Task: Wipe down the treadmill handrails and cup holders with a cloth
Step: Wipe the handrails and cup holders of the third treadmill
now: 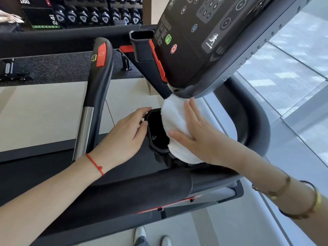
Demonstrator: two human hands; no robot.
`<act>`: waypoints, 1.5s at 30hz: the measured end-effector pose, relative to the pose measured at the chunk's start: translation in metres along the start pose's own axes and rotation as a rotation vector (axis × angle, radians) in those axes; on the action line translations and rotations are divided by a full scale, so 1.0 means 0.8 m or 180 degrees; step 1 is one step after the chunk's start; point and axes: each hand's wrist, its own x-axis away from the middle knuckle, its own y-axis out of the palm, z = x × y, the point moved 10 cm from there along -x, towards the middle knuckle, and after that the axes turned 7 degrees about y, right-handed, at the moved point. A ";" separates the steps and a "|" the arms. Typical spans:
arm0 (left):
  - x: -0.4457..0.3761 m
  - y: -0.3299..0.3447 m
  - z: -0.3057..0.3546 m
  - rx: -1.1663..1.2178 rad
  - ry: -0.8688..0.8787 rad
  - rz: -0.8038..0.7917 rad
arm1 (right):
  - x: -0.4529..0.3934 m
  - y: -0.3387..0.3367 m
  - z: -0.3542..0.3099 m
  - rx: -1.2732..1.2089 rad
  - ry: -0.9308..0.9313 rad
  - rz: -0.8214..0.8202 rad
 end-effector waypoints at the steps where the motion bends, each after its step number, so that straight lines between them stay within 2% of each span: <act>1: 0.000 0.000 0.000 -0.0005 0.0003 0.0000 | -0.005 -0.003 0.002 -0.0029 0.0067 0.0049; 4: 0.001 -0.001 0.003 -0.0031 0.0014 -0.0012 | -0.017 -0.019 0.023 -0.0006 0.0516 0.0212; 9: 0.001 -0.001 0.004 -0.0049 -0.0009 -0.0053 | -0.004 -0.026 0.060 0.0378 0.0992 0.0024; 13: 0.001 -0.001 0.004 -0.0051 -0.0014 -0.0047 | -0.014 -0.015 0.065 0.0467 0.1023 -0.0137; 17: 0.001 -0.001 0.005 -0.0047 -0.0029 -0.0048 | -0.035 -0.021 0.056 0.0573 0.0956 -0.0054; 22: 0.001 -0.002 0.006 -0.0059 -0.0022 -0.0058 | -0.033 -0.014 0.058 -0.0706 0.1034 -0.0148; 32: 0.000 -0.005 0.008 0.0017 -0.0057 -0.0048 | -0.041 -0.008 0.070 -0.0414 0.1317 -0.0445; 38: 0.000 -0.005 0.009 0.0014 -0.0063 -0.0068 | -0.056 -0.004 0.066 -0.1289 0.1365 -0.0661; 45: -0.001 -0.002 0.006 0.0011 -0.0098 -0.0116 | -0.020 0.002 0.084 -0.0584 0.1498 -0.0591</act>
